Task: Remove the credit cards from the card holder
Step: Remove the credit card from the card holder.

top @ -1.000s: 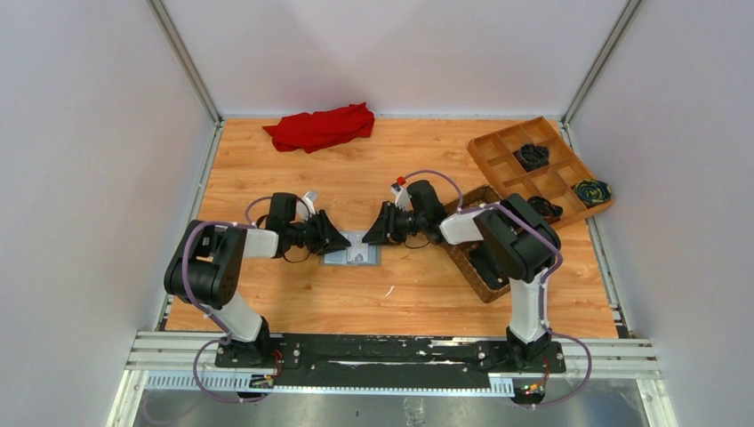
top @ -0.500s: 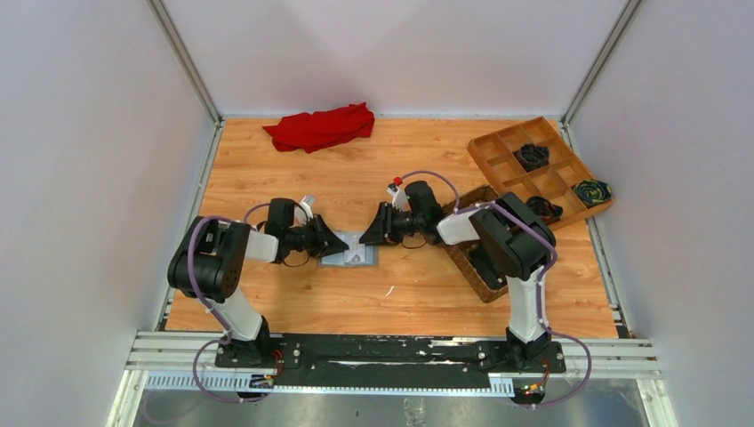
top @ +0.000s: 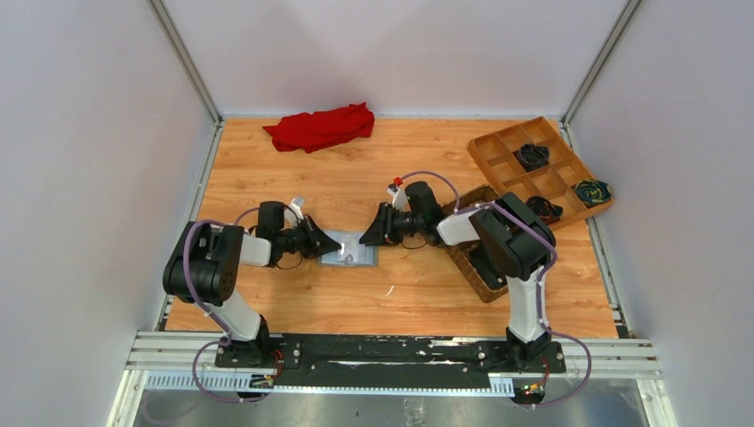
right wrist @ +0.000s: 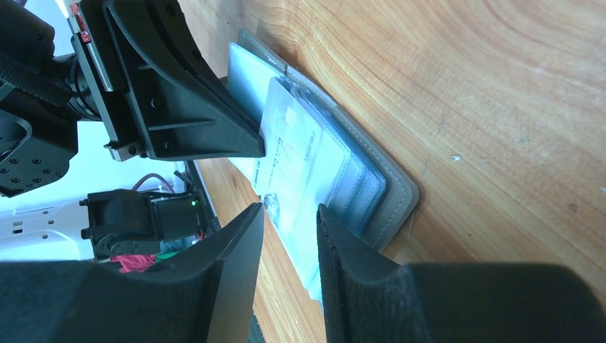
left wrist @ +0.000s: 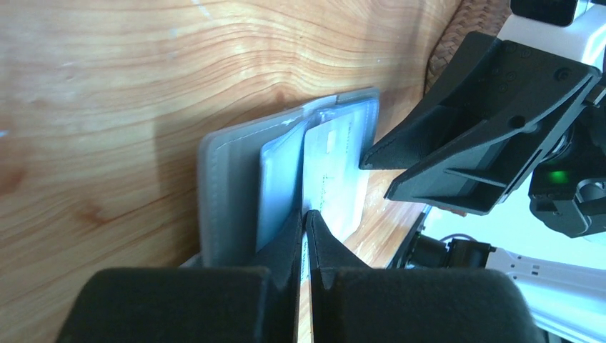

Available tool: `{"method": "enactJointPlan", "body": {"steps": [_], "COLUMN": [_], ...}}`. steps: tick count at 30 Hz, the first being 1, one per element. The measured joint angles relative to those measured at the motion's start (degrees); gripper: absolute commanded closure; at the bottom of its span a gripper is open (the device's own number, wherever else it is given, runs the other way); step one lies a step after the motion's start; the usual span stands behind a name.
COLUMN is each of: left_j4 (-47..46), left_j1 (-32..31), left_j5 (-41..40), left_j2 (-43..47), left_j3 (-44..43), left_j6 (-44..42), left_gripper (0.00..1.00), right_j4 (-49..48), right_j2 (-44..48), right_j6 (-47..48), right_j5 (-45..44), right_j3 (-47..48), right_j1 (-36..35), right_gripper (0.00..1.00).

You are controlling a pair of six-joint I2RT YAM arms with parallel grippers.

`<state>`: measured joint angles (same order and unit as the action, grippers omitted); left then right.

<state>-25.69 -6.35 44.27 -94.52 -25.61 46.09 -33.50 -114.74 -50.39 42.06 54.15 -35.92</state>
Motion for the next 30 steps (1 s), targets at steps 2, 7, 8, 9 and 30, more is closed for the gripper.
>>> {"method": "enactJointPlan", "body": {"steps": [2, 7, 8, 9, 30], "left_j4": [-0.15, -0.44, -0.46, -0.50, 8.04], "left_j1": [1.22, 2.16, 2.16, 2.16, 2.80], "left_j5": [0.13, 0.07, 0.04, -0.09, -3.37], "left_j2": [0.74, 1.88, 2.12, 2.36, 12.00], "left_j3": [0.92, 2.29, 2.47, 2.64, 1.75], "left_j6": [0.02, 0.28, 0.42, 0.50, -1.46], "left_gripper": [1.00, 1.00, 1.00, 1.00, 1.00], "right_j4": [-0.17, -0.22, -0.22, -0.17, 14.49], "right_j2": [0.00, 0.00, 0.00, 0.00, 10.73], "right_j6": [0.00, 0.00, 0.00, 0.02, 7.04], "right_j5": [-0.02, 0.00, 0.00, -0.02, -4.17], "right_j3": [-0.11, -0.11, -0.11, -0.11, -1.36], "right_j1": [0.00, 0.00, 0.00, 0.00, 0.87], "right_gripper": [0.62, 0.62, 0.62, 0.62, 0.60]}}
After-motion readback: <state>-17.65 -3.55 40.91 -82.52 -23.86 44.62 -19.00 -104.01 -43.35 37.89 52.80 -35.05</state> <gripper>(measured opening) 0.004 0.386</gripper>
